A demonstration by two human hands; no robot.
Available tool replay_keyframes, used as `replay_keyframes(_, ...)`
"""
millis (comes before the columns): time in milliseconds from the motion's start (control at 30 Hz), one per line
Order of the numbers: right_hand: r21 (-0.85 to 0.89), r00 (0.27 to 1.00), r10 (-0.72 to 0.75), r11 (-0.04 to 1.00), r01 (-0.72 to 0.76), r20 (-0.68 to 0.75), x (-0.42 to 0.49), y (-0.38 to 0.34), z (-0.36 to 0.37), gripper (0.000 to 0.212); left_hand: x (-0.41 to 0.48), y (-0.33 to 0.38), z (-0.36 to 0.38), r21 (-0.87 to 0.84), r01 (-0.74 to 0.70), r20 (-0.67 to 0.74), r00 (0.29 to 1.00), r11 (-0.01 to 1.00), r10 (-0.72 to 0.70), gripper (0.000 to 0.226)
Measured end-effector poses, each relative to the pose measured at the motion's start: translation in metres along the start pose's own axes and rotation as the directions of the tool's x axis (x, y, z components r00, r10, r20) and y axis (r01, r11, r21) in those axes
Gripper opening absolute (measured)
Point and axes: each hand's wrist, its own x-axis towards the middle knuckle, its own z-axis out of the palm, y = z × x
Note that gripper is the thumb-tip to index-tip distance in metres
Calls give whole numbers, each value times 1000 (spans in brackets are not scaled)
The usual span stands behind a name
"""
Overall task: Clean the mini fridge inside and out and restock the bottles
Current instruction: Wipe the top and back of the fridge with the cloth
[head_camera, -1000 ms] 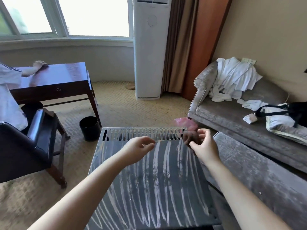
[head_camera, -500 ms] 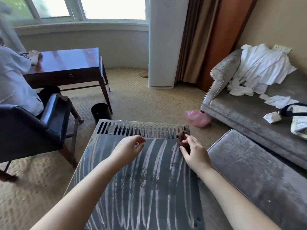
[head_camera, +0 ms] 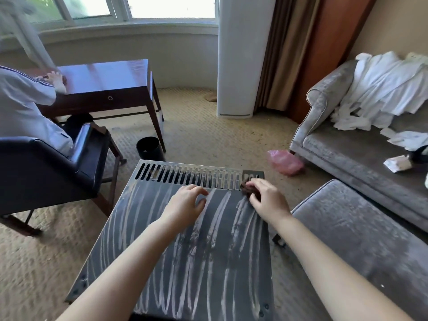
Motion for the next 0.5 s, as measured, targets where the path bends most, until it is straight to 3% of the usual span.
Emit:
replay_keyframes(167, 4, 994, -107, 994, 107, -1, -56, 9, 5, 33, 0, 3, 4, 23, -24, 18, 1000, 999, 24, 28)
replay_keyframes(367, 8, 986, 158, 987, -158, -55, 46, 12, 10, 39, -20, 2, -6, -29, -38, -14, 999, 999, 37, 26)
replay_keyframes(500, -30, 990, 122, 992, -125, -77, 41, 4, 14, 33, -41, -14, -17, -12, -25, -28, 999, 1000, 24, 27)
